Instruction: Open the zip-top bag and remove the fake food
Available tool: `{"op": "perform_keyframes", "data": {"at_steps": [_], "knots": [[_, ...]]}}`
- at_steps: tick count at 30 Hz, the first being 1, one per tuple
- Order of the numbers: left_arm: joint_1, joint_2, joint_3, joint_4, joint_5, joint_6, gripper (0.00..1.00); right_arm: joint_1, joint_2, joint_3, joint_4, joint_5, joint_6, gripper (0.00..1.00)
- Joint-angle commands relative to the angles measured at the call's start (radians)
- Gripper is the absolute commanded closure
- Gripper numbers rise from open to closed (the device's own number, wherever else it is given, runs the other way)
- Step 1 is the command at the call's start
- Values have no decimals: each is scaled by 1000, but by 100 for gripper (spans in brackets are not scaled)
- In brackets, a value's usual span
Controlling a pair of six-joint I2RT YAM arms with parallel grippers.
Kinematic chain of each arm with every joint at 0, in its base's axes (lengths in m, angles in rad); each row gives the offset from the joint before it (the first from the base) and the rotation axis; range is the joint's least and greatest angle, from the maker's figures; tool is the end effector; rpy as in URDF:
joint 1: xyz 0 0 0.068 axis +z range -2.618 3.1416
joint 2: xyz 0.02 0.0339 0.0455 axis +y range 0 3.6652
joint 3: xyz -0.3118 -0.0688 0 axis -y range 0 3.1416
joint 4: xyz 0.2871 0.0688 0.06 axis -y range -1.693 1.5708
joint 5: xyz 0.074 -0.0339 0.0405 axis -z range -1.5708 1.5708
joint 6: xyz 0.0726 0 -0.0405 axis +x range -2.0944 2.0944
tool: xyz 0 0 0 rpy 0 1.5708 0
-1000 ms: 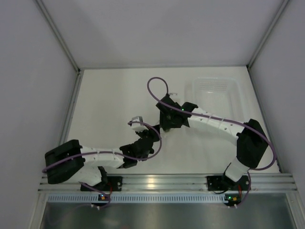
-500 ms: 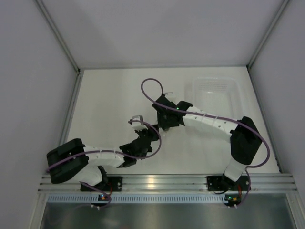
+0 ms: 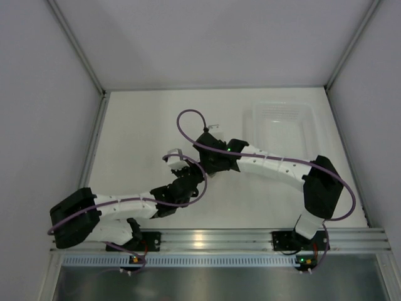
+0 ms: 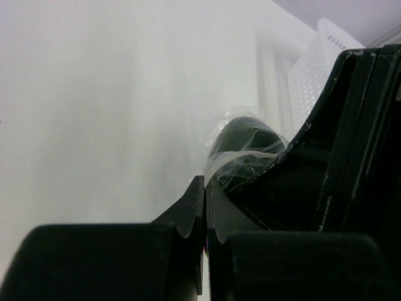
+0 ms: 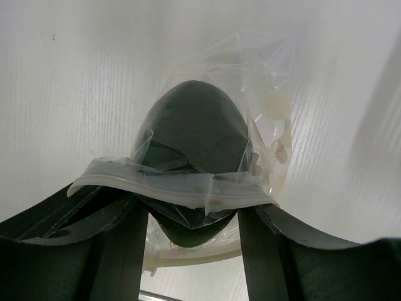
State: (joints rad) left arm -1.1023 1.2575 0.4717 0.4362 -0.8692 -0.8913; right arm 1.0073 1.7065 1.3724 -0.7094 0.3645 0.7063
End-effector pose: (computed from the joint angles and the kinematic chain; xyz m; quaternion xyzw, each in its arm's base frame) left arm 0.1772 -0.2273 0.2080 -0.1618 0.7644 -0.2494 0.5721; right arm 0.2486 0.3450 0.2624 -0.0957 0.9458 0.0791 0.3001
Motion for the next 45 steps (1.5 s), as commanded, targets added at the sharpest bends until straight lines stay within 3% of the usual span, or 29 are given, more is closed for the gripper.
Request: {"op": "perform_keyframes", "data": {"at_steps": [1, 5, 12, 15, 19, 22, 27, 33, 37, 45], "knots": [[-5, -38, 24, 32, 56, -40, 100, 28, -84, 4, 139, -10, 65, 100], [-60, -18, -30, 191, 58, 38, 100, -4, -88, 13, 182, 13, 136, 100], [-102, 80, -175, 641, 197, 236, 100, -64, -84, 36, 218, -42, 176, 100], [-113, 135, -194, 713, 207, 275, 100, -79, -84, 42, 245, -99, 200, 100], [-114, 181, -170, 713, 185, 285, 100, -81, -84, 70, 240, -127, 202, 100], [-113, 156, -153, 685, 145, 240, 100, -56, -68, 88, 188, -59, 142, 100], [-110, 68, -44, 388, 72, 192, 100, -7, -50, 31, 145, -38, 73, 100], [39, 22, -39, 296, 248, 65, 100, 82, -96, -50, 130, 19, 29, 100], [62, -18, -41, 297, 243, 103, 100, 99, -114, -111, 145, -83, -22, 100], [127, -37, -33, 295, 334, 112, 100, 152, -182, -173, 223, -107, -126, 100]]}}
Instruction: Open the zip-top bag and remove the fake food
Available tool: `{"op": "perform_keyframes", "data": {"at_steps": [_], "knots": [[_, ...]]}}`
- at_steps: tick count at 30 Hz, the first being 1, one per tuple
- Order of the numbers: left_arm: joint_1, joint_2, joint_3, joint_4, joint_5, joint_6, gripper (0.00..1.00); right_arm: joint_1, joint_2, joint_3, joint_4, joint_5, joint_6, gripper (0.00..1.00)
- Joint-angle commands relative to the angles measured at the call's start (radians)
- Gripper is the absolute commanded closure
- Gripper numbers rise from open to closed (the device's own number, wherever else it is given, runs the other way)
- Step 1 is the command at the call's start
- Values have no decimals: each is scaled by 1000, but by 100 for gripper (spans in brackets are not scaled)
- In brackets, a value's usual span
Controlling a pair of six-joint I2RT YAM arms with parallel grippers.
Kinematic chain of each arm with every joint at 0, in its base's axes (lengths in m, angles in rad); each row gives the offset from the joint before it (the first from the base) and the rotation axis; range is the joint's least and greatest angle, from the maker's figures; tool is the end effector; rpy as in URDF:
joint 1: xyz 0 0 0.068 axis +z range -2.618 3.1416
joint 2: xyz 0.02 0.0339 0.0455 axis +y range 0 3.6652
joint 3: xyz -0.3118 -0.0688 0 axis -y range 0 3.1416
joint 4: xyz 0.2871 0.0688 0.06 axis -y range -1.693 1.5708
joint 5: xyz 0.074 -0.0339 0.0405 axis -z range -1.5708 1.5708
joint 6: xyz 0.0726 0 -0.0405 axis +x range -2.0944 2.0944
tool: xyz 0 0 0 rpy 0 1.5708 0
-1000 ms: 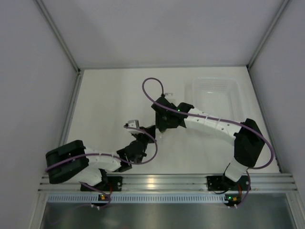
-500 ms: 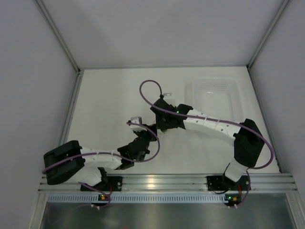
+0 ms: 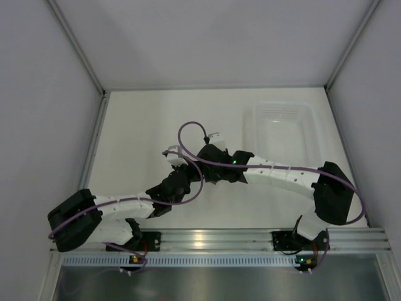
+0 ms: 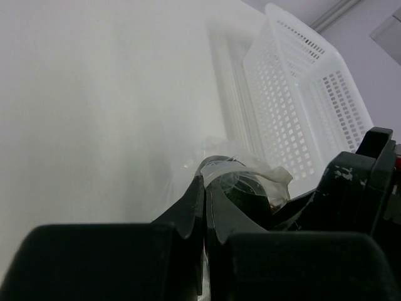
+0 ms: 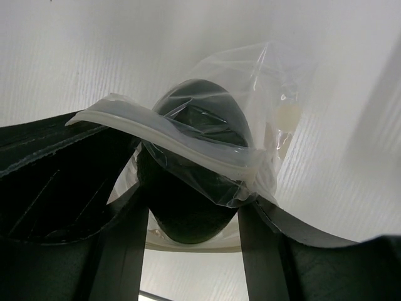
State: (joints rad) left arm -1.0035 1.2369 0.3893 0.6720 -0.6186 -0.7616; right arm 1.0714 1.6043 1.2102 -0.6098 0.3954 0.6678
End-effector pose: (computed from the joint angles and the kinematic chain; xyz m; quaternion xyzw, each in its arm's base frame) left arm 0.1881 -0.2168 0.2093 -0.1060 0.7483 -0.3244 0.5688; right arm 0.2134 0.3327 0.2513 -0.1349 0.9333 0.0879 0.3210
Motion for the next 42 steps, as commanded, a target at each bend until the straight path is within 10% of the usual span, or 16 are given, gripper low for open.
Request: {"op": "perform_keyframes", "data": {"at_steps": [1, 17, 42], "knots": [[29, -14, 52, 51, 86, -24, 100, 91, -89, -30, 140, -142, -108, 100], [80, -66, 108, -172, 105, -39, 100, 85, -308, -210, 295, -300, -408, 100], [56, -103, 45, 14, 413, 126, 100, 16, -141, -81, 223, -112, -188, 100]]}}
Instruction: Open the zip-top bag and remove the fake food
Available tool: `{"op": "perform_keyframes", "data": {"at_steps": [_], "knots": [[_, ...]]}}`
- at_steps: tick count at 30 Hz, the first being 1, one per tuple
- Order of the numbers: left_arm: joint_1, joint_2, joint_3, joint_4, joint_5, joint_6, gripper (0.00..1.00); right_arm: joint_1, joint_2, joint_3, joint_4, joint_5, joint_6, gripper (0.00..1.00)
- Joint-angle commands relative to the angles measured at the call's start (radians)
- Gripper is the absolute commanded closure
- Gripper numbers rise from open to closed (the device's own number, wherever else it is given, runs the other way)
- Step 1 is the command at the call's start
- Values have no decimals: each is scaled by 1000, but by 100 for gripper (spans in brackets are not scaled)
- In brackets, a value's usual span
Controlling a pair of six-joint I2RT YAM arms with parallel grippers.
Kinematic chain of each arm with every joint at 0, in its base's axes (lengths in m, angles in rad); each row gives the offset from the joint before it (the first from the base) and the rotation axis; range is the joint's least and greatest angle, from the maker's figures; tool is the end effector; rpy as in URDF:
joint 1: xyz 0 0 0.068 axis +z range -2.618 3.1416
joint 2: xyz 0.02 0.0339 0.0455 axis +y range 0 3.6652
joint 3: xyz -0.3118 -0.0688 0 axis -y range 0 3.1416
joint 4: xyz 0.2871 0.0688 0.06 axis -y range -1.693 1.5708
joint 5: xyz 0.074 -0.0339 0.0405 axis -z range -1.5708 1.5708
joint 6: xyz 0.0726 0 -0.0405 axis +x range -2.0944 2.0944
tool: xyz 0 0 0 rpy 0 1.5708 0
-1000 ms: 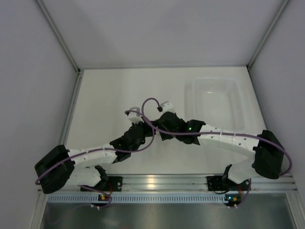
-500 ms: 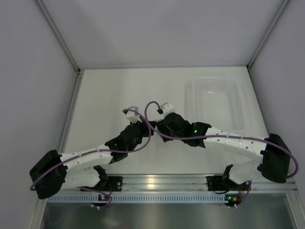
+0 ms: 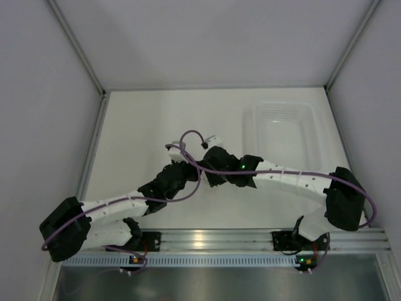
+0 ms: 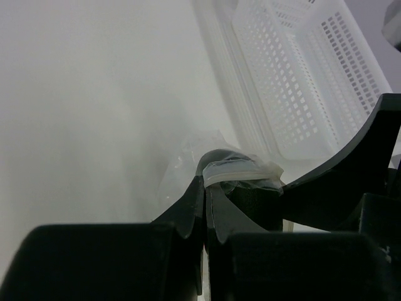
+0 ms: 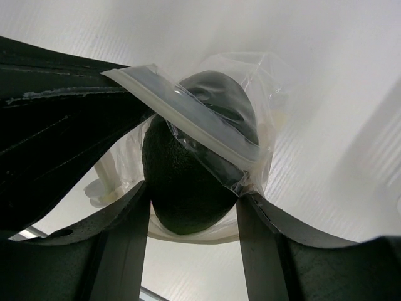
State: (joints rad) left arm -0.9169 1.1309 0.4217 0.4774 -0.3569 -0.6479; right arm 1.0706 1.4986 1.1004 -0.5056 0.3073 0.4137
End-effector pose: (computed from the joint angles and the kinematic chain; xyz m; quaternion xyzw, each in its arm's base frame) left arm 0.1919 -0.2087 0.2216 -0.0057 0.7795 -0.3318 0.5313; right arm 0.1986 0.3176 0.2560 -0.2538 0.9000 0.1121 0.3362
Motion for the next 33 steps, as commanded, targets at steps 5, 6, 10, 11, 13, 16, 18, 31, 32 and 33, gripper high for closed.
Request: {"op": "perform_keyframes", "data": {"at_steps": [5, 6, 10, 11, 13, 16, 18, 31, 32, 33], "knots": [[-36, 26, 8, 207, 176, 24, 100, 9, -95, -13, 205, -8, 108, 100], [-36, 30, 9, 207, 174, 24, 100, 9, -90, -7, 207, -63, 74, 100], [-34, 47, 20, 205, 121, 7, 100, 11, -72, -33, 222, -181, -18, 100], [-34, 52, 26, 204, 96, 7, 100, 12, -78, -48, 229, -197, -32, 100], [-34, 53, 35, 188, 61, -10, 100, 12, -98, -88, 245, -235, -75, 100], [-34, 46, 61, 113, -28, -38, 100, 12, -127, -122, 239, -244, -119, 100], [-34, 41, 68, 73, -83, -42, 100, 14, -139, -132, 233, -258, -144, 100], [-34, 58, 69, 56, -30, -72, 100, 3, -112, -129, 203, -166, -135, 100], [-33, 58, 65, 56, -19, -73, 100, -1, -109, -125, 193, -133, -110, 100], [-34, 55, 63, 58, -4, -79, 100, -8, -95, -114, 178, -117, -96, 100]]}}
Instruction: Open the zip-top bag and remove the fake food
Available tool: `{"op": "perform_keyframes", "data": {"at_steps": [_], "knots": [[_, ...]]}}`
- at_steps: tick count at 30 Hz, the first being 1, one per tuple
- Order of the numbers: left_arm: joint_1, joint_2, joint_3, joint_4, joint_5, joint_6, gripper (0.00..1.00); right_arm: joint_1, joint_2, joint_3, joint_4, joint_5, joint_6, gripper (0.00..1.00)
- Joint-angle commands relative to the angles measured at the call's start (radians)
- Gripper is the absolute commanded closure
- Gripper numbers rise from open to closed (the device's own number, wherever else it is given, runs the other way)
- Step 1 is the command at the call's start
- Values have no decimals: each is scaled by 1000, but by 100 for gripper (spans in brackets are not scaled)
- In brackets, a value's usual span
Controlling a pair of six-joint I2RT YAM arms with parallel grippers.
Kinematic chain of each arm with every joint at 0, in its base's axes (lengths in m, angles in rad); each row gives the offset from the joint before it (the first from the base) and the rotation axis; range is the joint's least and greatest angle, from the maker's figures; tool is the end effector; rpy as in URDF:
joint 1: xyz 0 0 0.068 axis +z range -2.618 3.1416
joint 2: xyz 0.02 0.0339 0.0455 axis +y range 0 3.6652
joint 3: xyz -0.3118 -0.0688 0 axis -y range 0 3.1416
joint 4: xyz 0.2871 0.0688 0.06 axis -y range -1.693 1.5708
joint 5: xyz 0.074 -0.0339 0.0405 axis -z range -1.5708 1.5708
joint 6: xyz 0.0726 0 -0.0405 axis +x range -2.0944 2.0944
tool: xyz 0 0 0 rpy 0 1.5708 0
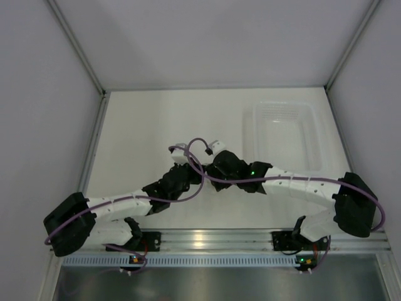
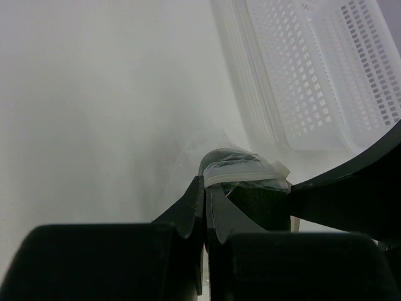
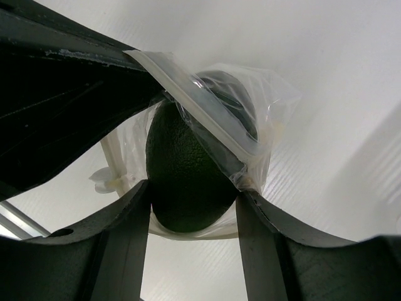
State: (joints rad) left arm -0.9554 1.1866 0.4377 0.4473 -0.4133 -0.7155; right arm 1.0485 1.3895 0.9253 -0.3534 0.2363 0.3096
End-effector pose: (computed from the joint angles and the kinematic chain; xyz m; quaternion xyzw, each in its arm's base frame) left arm 0.1903 -0.2187 0.2093 -0.0265 0.7971 -0.3195 0.5118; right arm 0.1875 0.2916 0.2398 -0.2930 0.8768 0.1441 0.3530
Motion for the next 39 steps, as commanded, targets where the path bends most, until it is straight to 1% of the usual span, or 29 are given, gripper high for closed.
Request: {"op": "perform_keyframes", "data": {"at_steps": [1, 2, 3, 4, 7, 8, 10, 11, 14, 16, 20, 22, 25, 26, 28, 30, 31, 33, 34, 37, 39], "knots": [[6, -1, 44, 90, 68, -12, 100, 4, 22, 72, 16, -31, 16, 100], [4, 1, 41, 114, 111, -7, 100, 2, 29, 87, 11, -6, 38, 100], [6, 10, 45, 116, 126, -6, 100, 2, 42, 95, -1, 44, 51, 100], [4, 13, 48, 114, 137, -9, 100, -1, 54, 102, -5, 57, 71, 100], [3, 25, 47, 113, 124, -27, 100, -21, 129, 180, -80, 77, 115, 100], [1, 27, 44, 108, 67, -39, 100, -24, 173, 193, -96, 78, 115, 100], [4, 25, 38, 74, -16, -65, 100, -27, 201, 207, -128, 66, 128, 100], [3, 25, 38, 38, -100, -84, 100, -27, 209, 199, -134, 73, 140, 100], [4, 22, 35, 16, -182, -96, 100, -28, 207, 170, -150, 63, 169, 100], [4, 22, 35, 16, -217, -96, 100, -30, 210, 164, -168, 44, 189, 100], [3, 36, 56, -2, -255, -113, 100, -31, 189, 145, -179, 110, 240, 100], [3, 41, 76, -73, -301, -148, 100, -31, 169, 122, -157, 106, 247, 100], [3, 51, 85, -93, -334, -148, 100, -31, 169, 118, -159, 78, 217, 100], [3, 54, 87, -93, -341, -141, 100, -31, 164, 113, -150, 45, 201, 100], [4, 70, 95, -91, -369, -128, 100, -31, 157, 104, -160, 40, 184, 100], [4, 88, 110, -91, -372, -84, 100, -31, 148, 112, -218, 50, 163, 100], [4, 94, 114, -90, -363, -69, 100, -31, 120, 103, -216, 34, 157, 100], [4, 110, 122, -90, -358, -59, 100, -31, 89, 86, -190, 11, 137, 100], [4, 117, 125, -88, -352, -59, 100, -31, 56, 75, -167, -44, 122, 100], [4, 151, 137, -87, -319, -64, 100, -36, 7, 50, -109, -109, 92, 100], [4, 176, 148, -88, -286, -71, 100, -36, -17, 28, -82, -104, 63, 100]]}}
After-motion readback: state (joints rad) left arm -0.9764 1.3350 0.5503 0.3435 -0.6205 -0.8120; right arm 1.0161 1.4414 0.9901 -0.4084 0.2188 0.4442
